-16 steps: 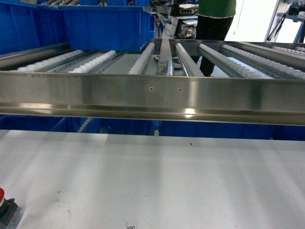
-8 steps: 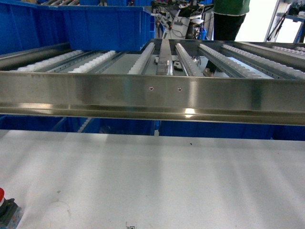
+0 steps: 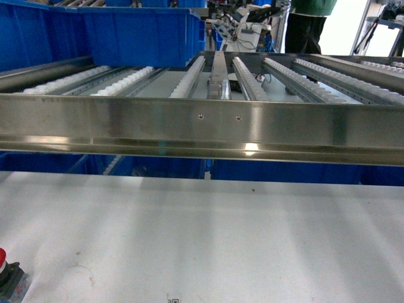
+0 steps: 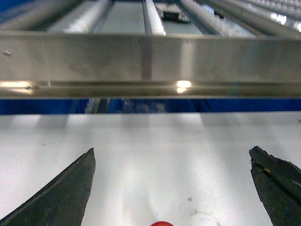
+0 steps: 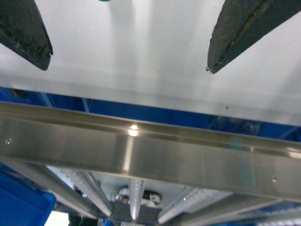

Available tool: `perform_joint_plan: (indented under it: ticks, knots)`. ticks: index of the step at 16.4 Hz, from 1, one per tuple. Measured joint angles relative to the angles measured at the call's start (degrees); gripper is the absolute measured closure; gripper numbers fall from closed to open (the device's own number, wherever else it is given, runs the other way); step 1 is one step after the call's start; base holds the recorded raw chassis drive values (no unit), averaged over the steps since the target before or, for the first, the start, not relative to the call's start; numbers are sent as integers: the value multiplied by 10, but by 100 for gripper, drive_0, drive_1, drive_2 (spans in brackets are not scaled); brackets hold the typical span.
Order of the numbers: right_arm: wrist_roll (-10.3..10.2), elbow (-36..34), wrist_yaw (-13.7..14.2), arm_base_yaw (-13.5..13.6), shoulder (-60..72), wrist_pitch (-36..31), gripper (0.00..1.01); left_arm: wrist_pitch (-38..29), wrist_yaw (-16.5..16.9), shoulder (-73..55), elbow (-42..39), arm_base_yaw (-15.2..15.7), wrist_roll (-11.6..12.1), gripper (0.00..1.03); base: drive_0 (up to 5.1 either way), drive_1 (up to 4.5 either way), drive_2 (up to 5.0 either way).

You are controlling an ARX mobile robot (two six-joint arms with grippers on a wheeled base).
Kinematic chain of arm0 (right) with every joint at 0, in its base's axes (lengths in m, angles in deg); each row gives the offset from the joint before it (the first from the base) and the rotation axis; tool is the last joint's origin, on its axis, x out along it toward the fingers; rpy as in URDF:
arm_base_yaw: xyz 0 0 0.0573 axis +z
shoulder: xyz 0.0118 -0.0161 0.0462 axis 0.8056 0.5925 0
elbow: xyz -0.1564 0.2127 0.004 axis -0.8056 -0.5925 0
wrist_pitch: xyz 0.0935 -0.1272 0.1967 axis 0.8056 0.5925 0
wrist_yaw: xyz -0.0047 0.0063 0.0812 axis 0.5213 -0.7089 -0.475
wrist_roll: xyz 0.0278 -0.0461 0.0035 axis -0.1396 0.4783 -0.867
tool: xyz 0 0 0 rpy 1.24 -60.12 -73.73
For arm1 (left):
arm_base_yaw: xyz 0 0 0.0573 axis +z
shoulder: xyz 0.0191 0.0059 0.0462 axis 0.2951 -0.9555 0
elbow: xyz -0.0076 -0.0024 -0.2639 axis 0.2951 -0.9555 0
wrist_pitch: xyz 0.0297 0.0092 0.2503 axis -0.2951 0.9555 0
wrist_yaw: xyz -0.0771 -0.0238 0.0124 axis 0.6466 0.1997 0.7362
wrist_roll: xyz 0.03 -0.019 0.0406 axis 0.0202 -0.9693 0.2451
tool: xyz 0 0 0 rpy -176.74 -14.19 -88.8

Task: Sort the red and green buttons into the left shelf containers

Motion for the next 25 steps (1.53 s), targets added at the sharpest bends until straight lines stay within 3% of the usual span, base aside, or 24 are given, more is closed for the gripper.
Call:
perform_joint_plan:
  ticks: [5, 7, 11, 15, 25]
  knots:
    - [27, 71, -26, -48, 204, -25, 3, -1, -9, -132, 81, -28, 12, 5, 0, 0, 0]
    - [37, 98, -42, -76, 239, 9, 3, 7, -10, -132, 91, -32, 13, 5, 0, 0, 0]
    - [58, 106, -68, -100, 287, 29, 3, 8, -10, -132, 91, -32, 13, 5, 0, 0, 0]
    - [81, 109, -76, -136, 365, -1, 3, 7, -10, -132, 91, -32, 13, 5, 0, 0, 0]
    - [113, 123, -96, -164, 493, -40, 3, 7, -10, -132, 91, -33, 14, 5, 0, 0, 0]
